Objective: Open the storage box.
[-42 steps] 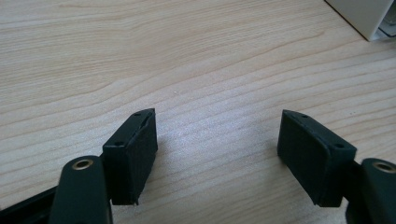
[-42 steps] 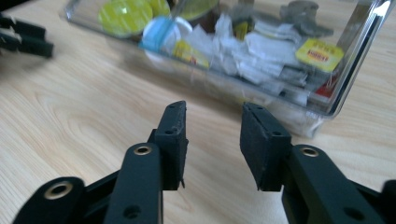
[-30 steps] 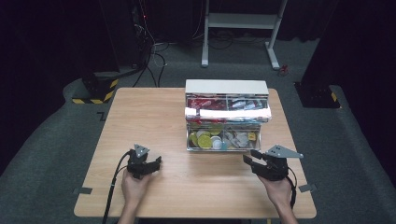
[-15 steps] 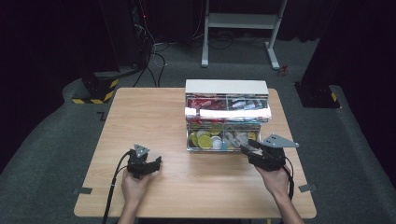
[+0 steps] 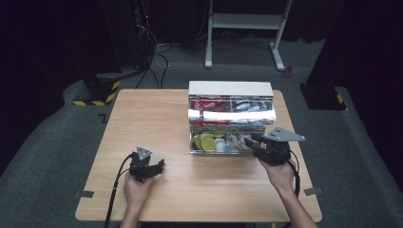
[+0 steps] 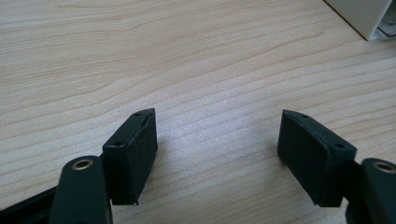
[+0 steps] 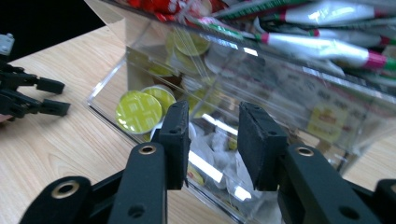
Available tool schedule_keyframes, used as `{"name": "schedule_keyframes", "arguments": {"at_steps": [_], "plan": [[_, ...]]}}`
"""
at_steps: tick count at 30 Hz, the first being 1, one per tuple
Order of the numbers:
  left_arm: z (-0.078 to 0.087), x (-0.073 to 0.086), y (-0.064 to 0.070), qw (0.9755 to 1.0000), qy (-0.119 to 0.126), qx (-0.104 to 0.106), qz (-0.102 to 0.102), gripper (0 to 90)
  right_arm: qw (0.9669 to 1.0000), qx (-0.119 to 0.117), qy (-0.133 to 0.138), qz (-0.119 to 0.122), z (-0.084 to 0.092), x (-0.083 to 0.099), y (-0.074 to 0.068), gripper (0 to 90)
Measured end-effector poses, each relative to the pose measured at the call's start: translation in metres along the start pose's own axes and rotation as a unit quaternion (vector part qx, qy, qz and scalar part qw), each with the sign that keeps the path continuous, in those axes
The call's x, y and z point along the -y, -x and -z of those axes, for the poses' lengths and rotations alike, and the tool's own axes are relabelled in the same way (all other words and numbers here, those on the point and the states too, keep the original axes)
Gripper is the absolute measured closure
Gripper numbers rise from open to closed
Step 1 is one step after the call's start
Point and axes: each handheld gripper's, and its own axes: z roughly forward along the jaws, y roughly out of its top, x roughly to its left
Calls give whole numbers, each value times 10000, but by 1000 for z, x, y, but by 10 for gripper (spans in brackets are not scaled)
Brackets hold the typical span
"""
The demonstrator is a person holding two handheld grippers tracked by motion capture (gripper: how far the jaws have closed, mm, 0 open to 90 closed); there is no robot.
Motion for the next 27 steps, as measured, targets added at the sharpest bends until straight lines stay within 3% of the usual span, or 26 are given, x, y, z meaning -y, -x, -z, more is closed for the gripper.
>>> {"name": "schedule_keyframes", "arguments": {"at_steps": [17, 27], "plan": [[0, 0, 0, 10000, 1, 5, 0, 289, 9997, -226, 127, 31, -7, -32, -4, 700], [0, 0, 0, 10000, 1, -1, -33, 290, 9996, -227, 159, -32, -12, -41, -1, 716]]}}
